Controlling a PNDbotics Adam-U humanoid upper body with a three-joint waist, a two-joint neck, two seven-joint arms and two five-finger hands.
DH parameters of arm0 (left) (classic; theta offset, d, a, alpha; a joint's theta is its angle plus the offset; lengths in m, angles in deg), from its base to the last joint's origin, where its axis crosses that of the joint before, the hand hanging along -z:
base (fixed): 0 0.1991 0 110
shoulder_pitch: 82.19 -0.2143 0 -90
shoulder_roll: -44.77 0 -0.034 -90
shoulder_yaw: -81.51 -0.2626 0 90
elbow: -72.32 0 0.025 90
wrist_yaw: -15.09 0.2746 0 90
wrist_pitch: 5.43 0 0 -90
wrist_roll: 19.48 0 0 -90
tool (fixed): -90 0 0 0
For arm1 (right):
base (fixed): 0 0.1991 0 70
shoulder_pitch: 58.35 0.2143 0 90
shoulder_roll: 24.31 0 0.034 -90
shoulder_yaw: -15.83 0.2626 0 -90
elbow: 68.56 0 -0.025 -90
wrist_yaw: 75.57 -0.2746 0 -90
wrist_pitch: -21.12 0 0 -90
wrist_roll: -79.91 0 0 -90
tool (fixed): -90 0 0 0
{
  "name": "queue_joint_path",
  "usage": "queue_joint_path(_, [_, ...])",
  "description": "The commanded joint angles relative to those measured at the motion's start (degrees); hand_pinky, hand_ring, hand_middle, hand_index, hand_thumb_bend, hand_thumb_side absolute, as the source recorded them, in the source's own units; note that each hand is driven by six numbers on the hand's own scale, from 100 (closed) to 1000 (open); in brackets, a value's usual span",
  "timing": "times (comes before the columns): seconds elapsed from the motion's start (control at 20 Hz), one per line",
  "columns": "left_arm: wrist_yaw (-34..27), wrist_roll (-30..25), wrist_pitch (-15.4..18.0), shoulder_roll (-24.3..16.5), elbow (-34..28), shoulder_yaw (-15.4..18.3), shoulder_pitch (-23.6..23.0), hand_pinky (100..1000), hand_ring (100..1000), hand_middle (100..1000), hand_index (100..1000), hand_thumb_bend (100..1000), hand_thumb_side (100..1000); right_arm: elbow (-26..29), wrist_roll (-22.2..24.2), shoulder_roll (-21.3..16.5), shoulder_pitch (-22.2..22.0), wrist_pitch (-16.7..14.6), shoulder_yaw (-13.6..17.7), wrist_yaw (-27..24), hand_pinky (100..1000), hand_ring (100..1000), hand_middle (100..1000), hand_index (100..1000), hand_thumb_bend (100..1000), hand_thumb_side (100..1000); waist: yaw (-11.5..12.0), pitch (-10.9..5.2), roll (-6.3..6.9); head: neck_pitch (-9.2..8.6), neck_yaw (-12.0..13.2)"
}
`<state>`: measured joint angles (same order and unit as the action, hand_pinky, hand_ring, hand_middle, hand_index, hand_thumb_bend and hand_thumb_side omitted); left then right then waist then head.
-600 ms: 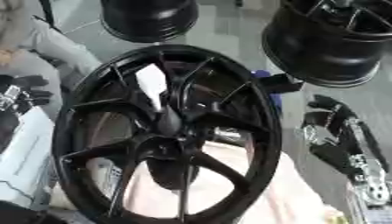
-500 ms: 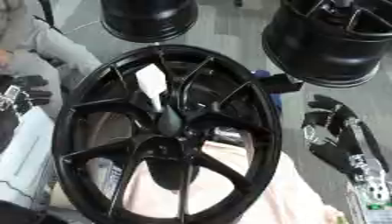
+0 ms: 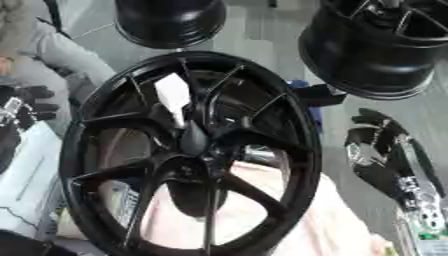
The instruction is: Pull the pin out of the wheel hub.
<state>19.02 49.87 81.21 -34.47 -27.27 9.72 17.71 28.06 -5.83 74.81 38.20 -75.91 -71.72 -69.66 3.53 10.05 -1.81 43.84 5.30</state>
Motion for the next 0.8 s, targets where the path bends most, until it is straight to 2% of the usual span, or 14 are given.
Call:
queue_joint_path(0.05, [-0.96,0.52,1.36,-4.75,-1.22,0.08,2.26,791,743,756,820,100,725,0.65,0.09,-0.72,0.42,-0.25,0.18,0.4,751,718,740,846,100,137,-0.22,-0.92,0.39,0.28,-0.06])
queue_joint_path(0.2, [-2.68,1.28,4.33,-11.63,-0.01,-1.05,5.85,790,747,759,825,100,649,0.62,0.17,-0.93,0.44,-0.27,0.08,0.51,751,718,740,846,100,137,-0.59,-1.11,0.83,0.28,-0.03])
queue_joint_path(0.4, [-4.21,1.41,12.2,-24.24,3.74,-5.41,13.2,791,758,767,834,100,533,0.48,0.39,-1.33,0.27,-0.28,-0.11,0.74,751,718,740,846,100,137,-1.45,-1.44,1.47,0.28,0.15])
queue_joint_path(0.6, [-3.8,-1.5,23.06,-34.99,9.54,-13.15,21.2,803,786,790,850,100,457,0.39,0.72,-1.74,0.19,-0.33,-0.44,0.8,751,718,740,847,100,136,-2.56,-1.81,1.9,0.28,0.53])
queue_joint_path(0.8, [-2.19,-8.32,34.12,-41.95,15.08,-23.39,29.96,814,811,805,862,193,414,0.25,1.14,-2.31,0.04,-0.36,-0.83,0.86,752,718,740,847,100,135,-3.53,-2.1,2.44,0.28,0.84])
